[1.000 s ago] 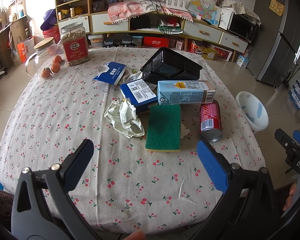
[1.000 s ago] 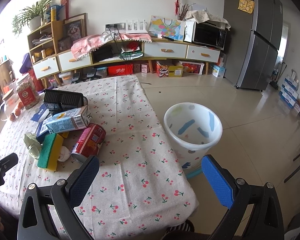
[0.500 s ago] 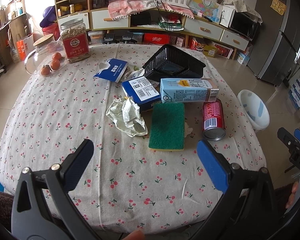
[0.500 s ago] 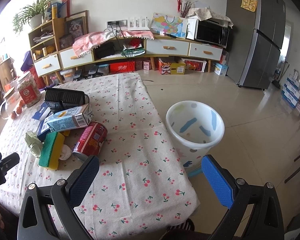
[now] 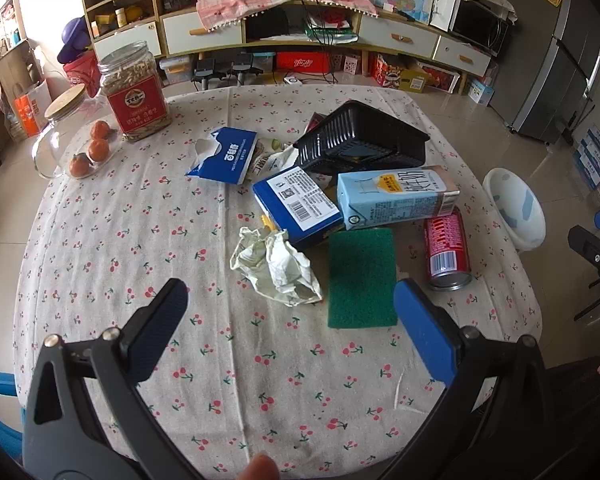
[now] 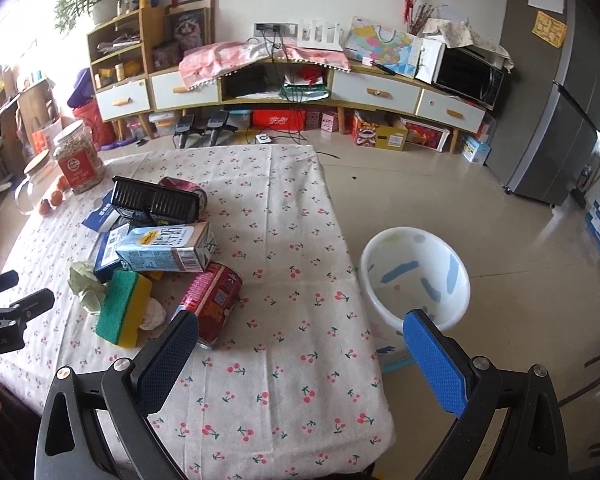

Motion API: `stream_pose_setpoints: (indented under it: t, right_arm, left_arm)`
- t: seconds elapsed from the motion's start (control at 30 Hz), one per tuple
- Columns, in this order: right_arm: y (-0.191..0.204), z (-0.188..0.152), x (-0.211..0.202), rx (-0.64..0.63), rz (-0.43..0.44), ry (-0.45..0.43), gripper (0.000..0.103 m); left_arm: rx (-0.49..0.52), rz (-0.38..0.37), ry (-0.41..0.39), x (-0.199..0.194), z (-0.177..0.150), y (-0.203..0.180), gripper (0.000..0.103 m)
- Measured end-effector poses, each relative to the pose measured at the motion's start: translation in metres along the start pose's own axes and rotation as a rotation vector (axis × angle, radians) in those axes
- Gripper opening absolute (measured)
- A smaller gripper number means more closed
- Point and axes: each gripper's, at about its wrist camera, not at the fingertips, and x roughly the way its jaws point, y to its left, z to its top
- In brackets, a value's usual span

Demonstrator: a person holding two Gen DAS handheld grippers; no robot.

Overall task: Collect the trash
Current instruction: 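Grasp the blue barcode box with the left tool, then lift the blue box with the left tool while the right tool grasps the light-blue milk carton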

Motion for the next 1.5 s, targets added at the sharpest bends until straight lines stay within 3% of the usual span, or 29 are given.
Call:
stream_pose_setpoints:
  t: [0.3, 0.37, 0.53, 0.6, 0.7, 0.83, 1.27, 1.5]
  right_arm:
    - [0.023, 0.043, 0.046, -0.04, 0.079, 0.078, 0.103]
    - [0.027, 0.048, 0.059, -0.044, 0.083, 0.09, 0.103]
    - [0.019, 0.045, 0.097, 0.012, 0.092, 0.142, 0.103]
    - [0.017, 0.047, 0.108, 0.02, 0.094, 0.176, 0.103]
    - [0.02, 0.054, 0.111, 0.0, 0.083, 0.156, 0.103]
    - [0.027, 0.061, 0.115, -0.036, 0.071, 0.146, 0.103]
    - [0.069, 0.071, 0.11, -0.093, 0.181, 0.112, 0.103]
    - [0.092, 0.077, 0.109, -0.09, 0.253, 0.102, 0.103]
  left_arm:
    - [-0.133, -0.085, 0.124, 0.054, 0.043, 0.027, 0.095]
    - [-0.145, -0.095, 0.136, 0.068, 0.05, 0.028, 0.088]
    - [-0.184, -0.112, 0.179, 0.104, 0.059, 0.03, 0.085]
    - [-0.22, -0.153, 0.208, 0.116, 0.064, 0.031, 0.082]
    - [-0.243, -0.17, 0.233, 0.126, 0.069, 0.025, 0.081]
    - [-0.241, -0.171, 0.289, 0.138, 0.066, 0.02, 0.071]
    - [-0.201, -0.148, 0.135, 0.074, 0.057, 0.05, 0.068]
    - [-0.266, -0.16, 0.089, 0.058, 0.054, 0.082, 0.068]
